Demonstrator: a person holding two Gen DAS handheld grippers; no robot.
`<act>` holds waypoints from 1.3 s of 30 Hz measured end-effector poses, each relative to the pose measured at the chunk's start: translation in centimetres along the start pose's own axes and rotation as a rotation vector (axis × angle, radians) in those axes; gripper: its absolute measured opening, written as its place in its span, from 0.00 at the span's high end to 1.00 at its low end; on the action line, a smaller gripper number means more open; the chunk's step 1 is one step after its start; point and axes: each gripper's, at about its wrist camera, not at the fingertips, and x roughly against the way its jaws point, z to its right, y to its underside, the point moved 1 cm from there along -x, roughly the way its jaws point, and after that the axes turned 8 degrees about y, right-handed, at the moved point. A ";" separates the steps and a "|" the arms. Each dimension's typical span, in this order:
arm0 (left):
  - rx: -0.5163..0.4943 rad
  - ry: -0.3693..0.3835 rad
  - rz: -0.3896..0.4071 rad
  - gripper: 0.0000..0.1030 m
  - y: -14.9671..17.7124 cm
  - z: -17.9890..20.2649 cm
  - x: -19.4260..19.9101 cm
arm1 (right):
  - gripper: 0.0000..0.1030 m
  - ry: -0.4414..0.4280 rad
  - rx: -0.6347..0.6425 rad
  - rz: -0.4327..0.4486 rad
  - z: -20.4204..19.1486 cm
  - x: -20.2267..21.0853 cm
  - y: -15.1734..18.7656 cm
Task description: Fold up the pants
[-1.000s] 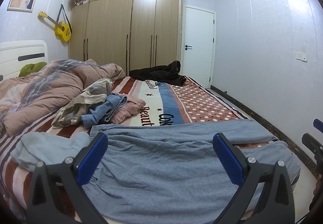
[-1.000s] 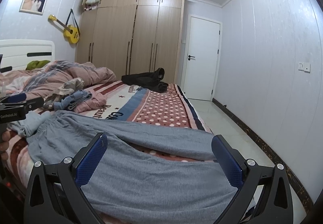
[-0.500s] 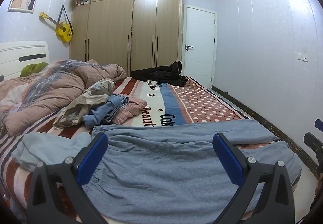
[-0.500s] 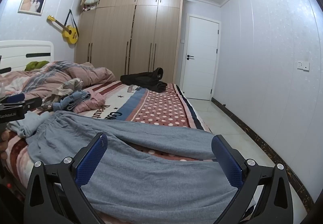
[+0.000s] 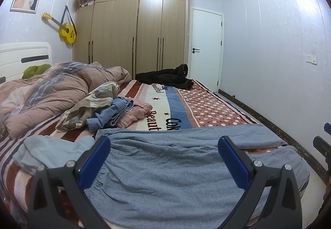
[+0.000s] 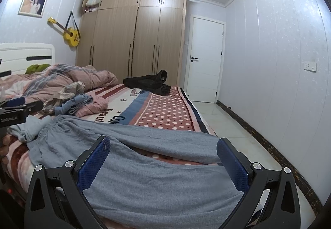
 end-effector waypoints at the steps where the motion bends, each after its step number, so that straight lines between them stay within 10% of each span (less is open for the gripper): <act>1: 0.001 -0.001 0.002 0.01 0.0 -0.1 0.0 | 0.00 0.000 -0.002 0.001 0.1 0.0 -0.1; 22: 0.017 -0.023 -0.088 0.01 2.8 -2.9 -1.5 | 0.00 -0.024 -0.066 -0.049 1.4 -1.7 2.8; 31: 0.417 -0.023 -0.307 0.01 11.0 -11.7 -3.3 | 0.00 0.054 -0.168 -0.236 5.1 -5.5 9.3; 39: 0.526 0.004 -0.347 0.02 14.1 -13.6 -5.0 | 0.00 0.069 -0.315 -0.372 8.5 -6.8 13.8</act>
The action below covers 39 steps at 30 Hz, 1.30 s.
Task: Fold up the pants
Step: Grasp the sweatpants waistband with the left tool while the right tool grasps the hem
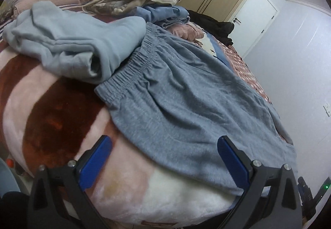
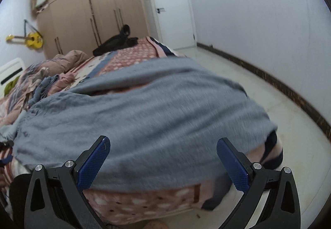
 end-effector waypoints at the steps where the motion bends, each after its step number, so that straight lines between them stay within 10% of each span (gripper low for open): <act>1: -0.004 0.002 0.003 0.02 -0.1 0.2 -0.3 | 0.00 0.009 -0.011 -0.009 0.4 -0.1 0.2; 10: 0.022 0.034 0.001 0.18 -1.8 0.7 -2.2 | 0.00 0.082 -0.169 -0.096 4.8 -1.5 1.2; 18: 0.027 0.023 -0.013 0.70 -2.6 0.6 -3.0 | 0.11 -0.056 -0.359 -0.090 8.2 -2.6 1.3; 21: 0.035 0.052 -0.013 0.86 -2.8 0.4 -2.8 | 0.37 -0.062 -0.373 -0.054 9.0 -2.2 0.4; 39: -0.142 0.063 0.101 0.95 -6.6 3.7 2.6 | 0.91 0.045 -0.374 -0.028 9.9 -2.2 -2.3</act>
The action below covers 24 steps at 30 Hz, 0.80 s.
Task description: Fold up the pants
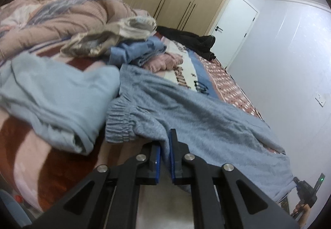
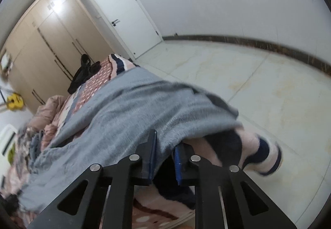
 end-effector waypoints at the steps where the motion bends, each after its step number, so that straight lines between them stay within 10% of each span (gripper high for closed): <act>1: -0.007 0.002 0.005 0.95 -0.5 0.2 0.2 | 0.92 0.002 0.024 0.010 -0.4 0.2 -0.4; 11: -0.115 -0.021 -0.004 0.96 -6.4 2.9 -1.2 | 0.94 -0.085 0.253 0.047 -6.6 0.7 -8.5; 24: -0.145 -0.123 -0.232 0.96 -14.8 2.5 -12.8 | 0.95 0.022 0.489 -0.169 -16.4 -10.6 -18.1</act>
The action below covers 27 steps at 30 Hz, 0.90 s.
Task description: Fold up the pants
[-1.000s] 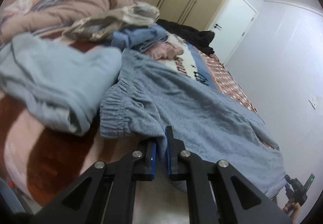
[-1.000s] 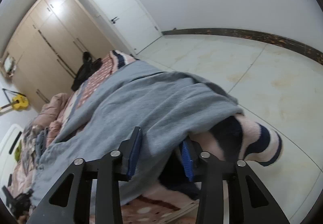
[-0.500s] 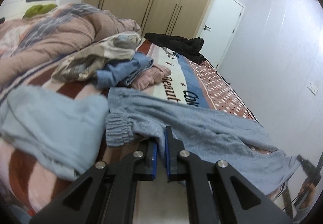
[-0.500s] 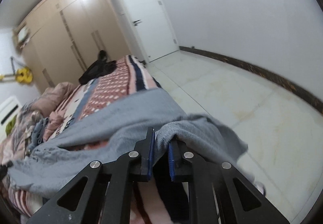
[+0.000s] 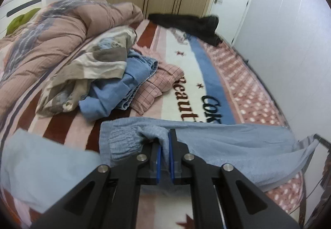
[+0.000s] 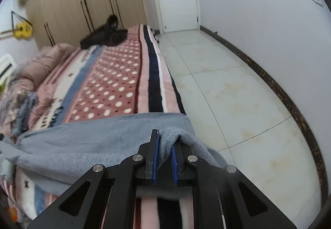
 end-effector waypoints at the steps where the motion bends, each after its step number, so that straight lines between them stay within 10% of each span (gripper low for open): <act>1: 0.008 -0.003 -0.022 0.96 -0.6 -0.2 -1.1 | 0.95 0.006 0.009 -0.014 -0.1 -0.8 -0.3; 17: 0.058 -0.107 -0.219 0.92 -3.1 -2.2 -12.6 | 0.85 0.123 0.087 -0.234 -2.2 -12.3 -1.6; 19: 0.049 -0.111 -0.228 0.79 -2.8 -2.2 -12.7 | 0.76 0.117 0.103 -0.238 -2.5 -12.6 -1.4; 21: 0.041 -0.099 -0.206 0.41 -2.6 -2.0 -12.1 | 0.67 0.089 0.093 -0.230 -2.6 -12.1 -1.4; 27: -0.049 -0.087 -0.131 0.29 -2.9 -0.6 -8.5 | 0.41 0.012 0.143 -0.150 -4.9 -7.9 -1.0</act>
